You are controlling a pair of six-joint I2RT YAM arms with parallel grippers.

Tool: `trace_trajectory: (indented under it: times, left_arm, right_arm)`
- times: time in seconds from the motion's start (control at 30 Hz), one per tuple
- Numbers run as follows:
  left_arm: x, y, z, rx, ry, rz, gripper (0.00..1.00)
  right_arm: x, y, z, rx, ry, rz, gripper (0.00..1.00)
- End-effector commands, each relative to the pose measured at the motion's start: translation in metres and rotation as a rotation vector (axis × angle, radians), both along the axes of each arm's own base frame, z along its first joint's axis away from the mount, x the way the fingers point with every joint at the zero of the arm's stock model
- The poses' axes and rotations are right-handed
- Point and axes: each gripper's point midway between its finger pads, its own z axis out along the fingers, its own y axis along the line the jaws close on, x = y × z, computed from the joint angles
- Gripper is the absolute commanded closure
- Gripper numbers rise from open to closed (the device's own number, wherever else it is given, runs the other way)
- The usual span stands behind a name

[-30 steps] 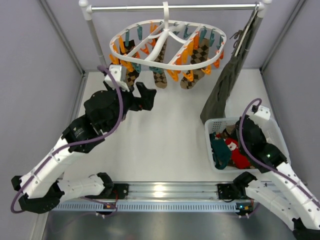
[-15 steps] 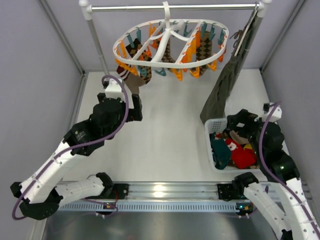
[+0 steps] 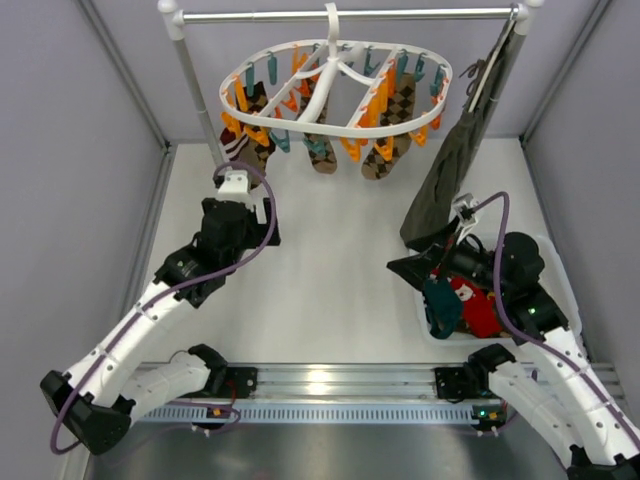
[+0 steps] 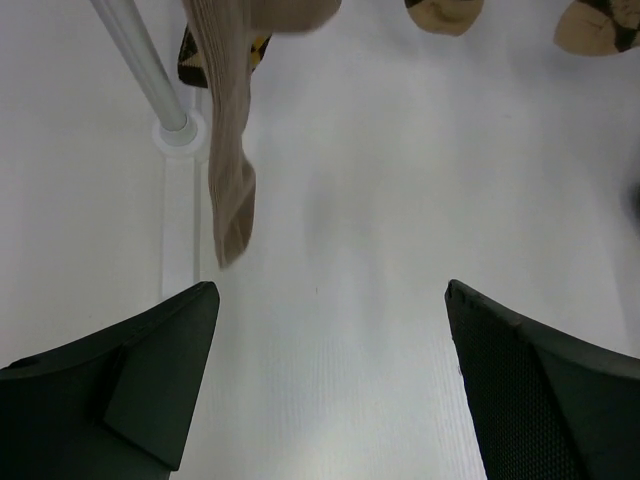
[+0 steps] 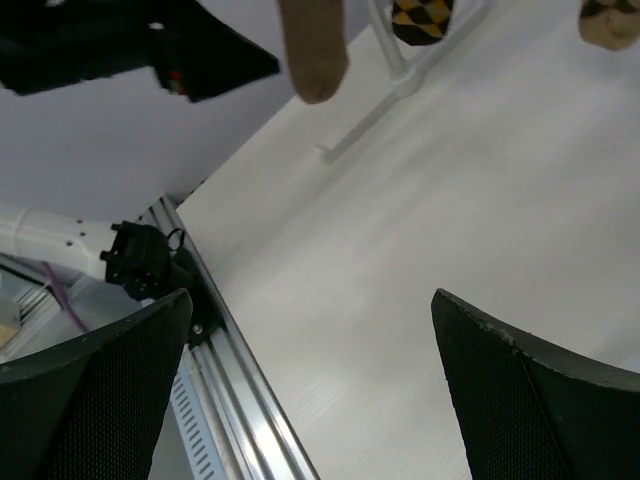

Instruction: Remove the socks clipped to the hanger

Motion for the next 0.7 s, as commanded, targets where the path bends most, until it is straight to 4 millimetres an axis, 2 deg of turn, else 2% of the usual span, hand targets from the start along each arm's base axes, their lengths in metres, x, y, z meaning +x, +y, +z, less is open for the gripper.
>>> trace_trajectory:
  times: [0.0,0.03,0.07,0.23,0.33,0.37,0.4,0.47,0.53,0.6,0.67]
  left_arm:
    - [0.028,0.003,0.011,-0.063,-0.142,0.052,0.02]
    - [0.031,0.007,0.002,-0.063,-0.134,0.073,0.02]
    - [0.038,0.008,0.008,-0.095,-0.174,0.094,0.02]
    - [0.058,0.011,0.006,-0.048,-0.259,0.095,0.02]
    - [0.068,0.007,0.010,-0.041,-0.309,0.028,0.02]
    - [0.072,0.004,0.003,-0.036,-0.302,0.005,0.02]
    - [0.079,0.007,0.008,-0.046,-0.332,0.001,0.02]
    - [0.088,-0.001,-0.002,-0.066,-0.310,-0.053,0.02]
    - [0.096,-0.001,-0.003,-0.090,-0.314,-0.069,0.03]
    - [0.098,-0.010,-0.010,-0.102,-0.299,-0.106,0.21]
    - [0.098,-0.017,-0.010,-0.136,-0.302,-0.132,0.50]
  right_arm:
    - [-0.032,0.012,0.055,0.091,-0.220,0.162,0.01]
    - [-0.036,0.012,0.057,0.091,-0.228,0.174,0.01]
    - [-0.039,0.011,0.057,0.079,-0.231,0.180,0.01]
    - [-0.049,0.007,0.055,0.056,-0.255,0.185,0.00]
    - [-0.050,0.006,0.050,0.046,-0.257,0.185,0.00]
    - [-0.050,0.006,0.050,0.046,-0.257,0.185,0.01]
    - [-0.051,0.006,0.051,0.048,-0.263,0.188,0.00]
    - [-0.051,0.007,0.050,0.052,-0.259,0.190,0.01]
    - [-0.050,0.007,0.051,0.052,-0.260,0.188,0.00]
    - [-0.049,0.007,0.052,0.054,-0.257,0.187,0.01]
    - [-0.048,0.007,0.053,0.056,-0.259,0.182,0.01]
